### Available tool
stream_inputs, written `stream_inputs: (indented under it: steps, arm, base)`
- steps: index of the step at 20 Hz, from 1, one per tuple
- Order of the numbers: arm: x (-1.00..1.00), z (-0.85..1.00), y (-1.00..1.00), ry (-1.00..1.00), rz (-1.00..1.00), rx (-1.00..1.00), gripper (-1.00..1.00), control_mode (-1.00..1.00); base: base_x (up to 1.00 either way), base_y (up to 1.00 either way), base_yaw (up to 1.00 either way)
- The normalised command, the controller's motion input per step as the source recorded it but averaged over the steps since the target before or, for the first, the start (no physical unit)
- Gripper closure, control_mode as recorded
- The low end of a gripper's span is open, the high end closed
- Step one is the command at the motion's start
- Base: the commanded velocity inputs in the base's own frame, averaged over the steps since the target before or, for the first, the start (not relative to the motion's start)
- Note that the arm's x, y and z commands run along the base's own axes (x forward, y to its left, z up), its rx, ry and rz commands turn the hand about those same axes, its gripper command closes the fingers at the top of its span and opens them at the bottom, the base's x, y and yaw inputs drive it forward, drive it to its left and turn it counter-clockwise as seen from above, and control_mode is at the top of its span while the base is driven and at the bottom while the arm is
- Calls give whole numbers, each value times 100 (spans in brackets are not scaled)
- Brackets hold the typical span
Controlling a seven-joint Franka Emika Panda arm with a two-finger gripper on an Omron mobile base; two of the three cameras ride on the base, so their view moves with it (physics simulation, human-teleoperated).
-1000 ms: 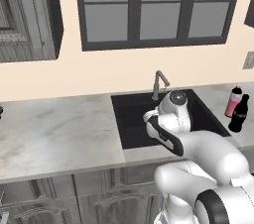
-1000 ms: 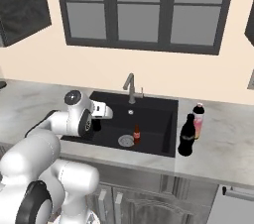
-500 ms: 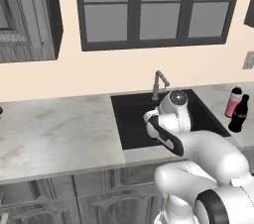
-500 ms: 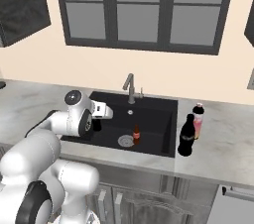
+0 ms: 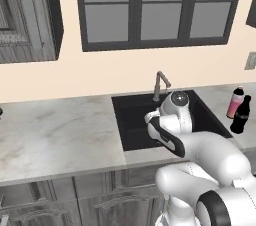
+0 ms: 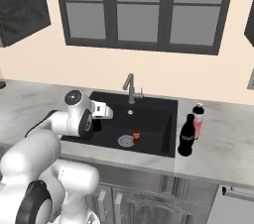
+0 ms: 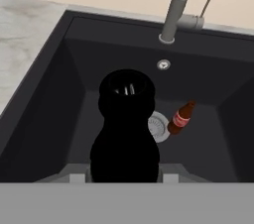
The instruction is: Place the large bottle from the dining counter next to the other large bottle outside the sink, and place the small bottle from the dining counter next to the other small bottle inside the sink.
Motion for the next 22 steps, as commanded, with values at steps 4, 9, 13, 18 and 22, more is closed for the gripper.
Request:
stream_inputs:
  steps: [4, 9, 13, 18, 22]
  arm:
    - [5, -15, 0, 0, 0, 0, 100, -100]
    - [16, -13, 0, 0, 0, 0, 100, -100]
    - [18, -12, 0, 0, 0, 0, 100, -100]
    - [24, -15, 0, 0, 0, 0, 100, -100]
    - [29, -17, 0, 0, 0, 0, 100, -100]
  base:
    - [0, 0, 0]
    - [0, 0, 0]
    - [0, 0, 0]
    - [0, 0, 0]
    - [0, 0, 0]
